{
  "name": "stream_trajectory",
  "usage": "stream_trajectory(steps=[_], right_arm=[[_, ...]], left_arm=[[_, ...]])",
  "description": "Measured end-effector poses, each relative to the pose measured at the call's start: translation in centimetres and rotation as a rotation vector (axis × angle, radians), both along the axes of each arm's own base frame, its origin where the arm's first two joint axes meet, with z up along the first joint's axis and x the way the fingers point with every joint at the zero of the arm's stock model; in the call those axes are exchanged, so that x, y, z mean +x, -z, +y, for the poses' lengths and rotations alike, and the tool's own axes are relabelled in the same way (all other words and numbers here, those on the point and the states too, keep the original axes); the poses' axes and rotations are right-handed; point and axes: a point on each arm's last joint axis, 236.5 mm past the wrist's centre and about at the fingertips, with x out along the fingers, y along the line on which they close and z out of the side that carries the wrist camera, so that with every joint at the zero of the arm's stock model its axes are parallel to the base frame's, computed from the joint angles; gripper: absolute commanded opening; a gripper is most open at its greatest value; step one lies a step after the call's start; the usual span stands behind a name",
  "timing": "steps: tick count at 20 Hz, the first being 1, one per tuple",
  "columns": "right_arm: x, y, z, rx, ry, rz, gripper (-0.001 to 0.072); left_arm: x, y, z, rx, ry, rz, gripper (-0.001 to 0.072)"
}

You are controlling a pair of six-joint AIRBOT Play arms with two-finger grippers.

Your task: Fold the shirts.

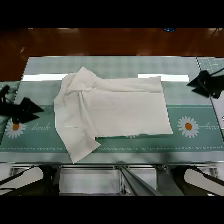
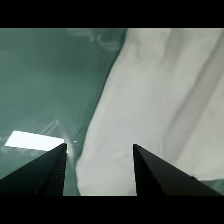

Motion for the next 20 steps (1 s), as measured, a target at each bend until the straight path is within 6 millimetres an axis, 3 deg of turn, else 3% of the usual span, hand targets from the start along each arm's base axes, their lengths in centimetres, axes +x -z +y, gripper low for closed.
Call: stream_trajectory(steps=[4,8,16,17,18,19,20], right_arm=[[-4.3,2.5,3.7,0.099,-0.018,-0.034,0.0408],[-6.8,3.6,5.8,0.144,-0.07,-0.023,0.0408],[-7.6,3.7,6.8,0.176,-0.096,-0.025,0.0408],[-7.5,3.9,6.3,0.164,-0.081,-0.028,0.0408],[-7.3,4.0,5.5,0.156,-0.05,-0.028,0.0408],[-7.2,4.2,4.4,0.142,-0.013,-0.027,0.0408],[-7.5,4.5,3.2,0.131,0.025,-0.012,0.0408]], left_arm=[[-3.4,2.5,-1.4,-0.117,-0.139,-0.001,0.0507],[-4.2,4.2,-3.0,-0.173,-0.154,0.02,0.0507],[-4.3,5.6,-7.8,-0.192,-0.006,0.054,0.0503],[-4.3,5.8,-8.3,-0.183,0.016,0.054,0.0392],[-4.2,6.1,-8.4,-0.164,0.03,0.051,0.0074],[-4.1,6.5,-8.4,-0.138,0.043,0.047,0.0024],[-4.1,6.5,-8.6,-0.135,0.054,0.046,0.0023]])
